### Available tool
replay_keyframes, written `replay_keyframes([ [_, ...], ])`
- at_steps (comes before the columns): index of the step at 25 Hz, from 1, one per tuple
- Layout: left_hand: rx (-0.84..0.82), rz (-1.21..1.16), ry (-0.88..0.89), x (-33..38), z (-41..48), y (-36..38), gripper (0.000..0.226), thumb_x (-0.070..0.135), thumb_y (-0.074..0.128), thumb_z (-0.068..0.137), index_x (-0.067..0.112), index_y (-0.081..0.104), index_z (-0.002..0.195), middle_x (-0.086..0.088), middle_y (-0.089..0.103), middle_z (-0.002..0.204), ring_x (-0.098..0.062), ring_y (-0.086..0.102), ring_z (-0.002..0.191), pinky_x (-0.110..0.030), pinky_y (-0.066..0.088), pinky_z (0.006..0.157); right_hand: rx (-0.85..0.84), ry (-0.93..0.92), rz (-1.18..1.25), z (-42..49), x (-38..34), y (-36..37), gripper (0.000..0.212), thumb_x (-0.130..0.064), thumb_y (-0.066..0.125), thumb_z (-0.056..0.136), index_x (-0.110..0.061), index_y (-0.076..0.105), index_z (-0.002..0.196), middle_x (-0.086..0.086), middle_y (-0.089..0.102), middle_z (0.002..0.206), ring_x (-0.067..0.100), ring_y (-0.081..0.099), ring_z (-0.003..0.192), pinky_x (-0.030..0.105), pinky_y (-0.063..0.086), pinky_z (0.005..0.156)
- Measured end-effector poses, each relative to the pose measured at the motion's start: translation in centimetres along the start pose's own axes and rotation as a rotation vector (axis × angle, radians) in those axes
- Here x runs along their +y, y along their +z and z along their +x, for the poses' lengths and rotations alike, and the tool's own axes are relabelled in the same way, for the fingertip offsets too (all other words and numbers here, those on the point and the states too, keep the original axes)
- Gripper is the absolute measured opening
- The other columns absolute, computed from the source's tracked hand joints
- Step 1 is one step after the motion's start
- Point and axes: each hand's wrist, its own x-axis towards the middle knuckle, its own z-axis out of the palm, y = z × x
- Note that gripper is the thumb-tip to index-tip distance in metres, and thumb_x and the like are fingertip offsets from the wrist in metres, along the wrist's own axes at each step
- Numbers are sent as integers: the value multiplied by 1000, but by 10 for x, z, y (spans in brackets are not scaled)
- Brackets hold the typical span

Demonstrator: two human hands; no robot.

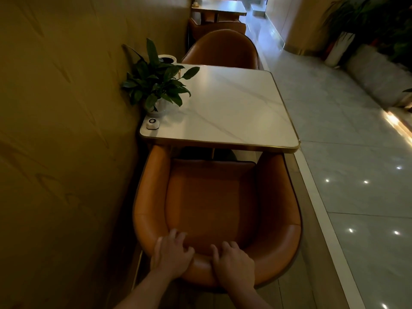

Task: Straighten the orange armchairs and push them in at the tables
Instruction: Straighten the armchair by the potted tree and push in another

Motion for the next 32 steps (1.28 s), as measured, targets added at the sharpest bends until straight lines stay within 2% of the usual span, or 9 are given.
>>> replay_keyframes([
  [3,-13,-22,-4,1,0,-1,66,62,33,83,33,47,141,5,44,142,-16,46,125,-34,28,107,19,-12,-12,0,-1,-3,40,-66,26,91,-33,45,79,-10,51,86,9,55,77,28,40,57],
  [10,-10,-13,23,3,-3,-3,61,59,32,86,31,50,137,5,49,132,-15,48,119,-32,31,105,-3,-42,15,1,4,-2,40,-62,26,94,-32,49,83,-10,55,88,12,52,85,30,47,68],
  [15,-23,-14,13,5,-5,-3,58,56,33,89,30,49,138,3,50,132,-17,47,121,-34,30,108,-22,-26,17,2,5,1,39,-63,25,93,-32,47,82,-11,53,88,12,50,85,30,40,63],
  [21,-27,-30,1,7,-5,-7,58,56,36,89,28,49,139,2,51,131,-19,48,120,-34,31,106,-9,-12,10,2,6,5,42,-64,26,92,-32,53,87,-12,53,88,11,49,83,30,38,63],
  [25,-72,-49,-12,8,-5,-12,59,54,39,91,27,44,143,-1,49,136,-22,46,123,-35,31,108,-41,-6,34,2,6,4,43,-63,27,93,-31,53,90,-10,54,92,12,52,87,32,45,68],
  [28,-112,-74,-33,14,-2,-21,59,49,44,94,26,38,147,-4,48,140,-25,46,124,-38,33,108,-145,-2,57,7,7,-1,39,-62,31,95,-29,52,94,-7,56,97,15,55,91,34,47,72],
  [30,-75,-64,-22,25,0,-29,59,49,43,96,26,33,149,-4,47,141,-24,46,126,-41,30,111,-170,-10,106,13,9,-10,37,-63,35,95,-30,51,96,-9,55,97,13,55,90,32,48,71],
  [32,12,-11,15,38,-1,-39,60,50,41,96,28,29,151,-3,45,144,-22,42,131,-46,24,116,-105,-65,108,22,14,-22,39,-64,38,95,-30,54,104,-9,57,101,12,56,95,29,48,72],
])
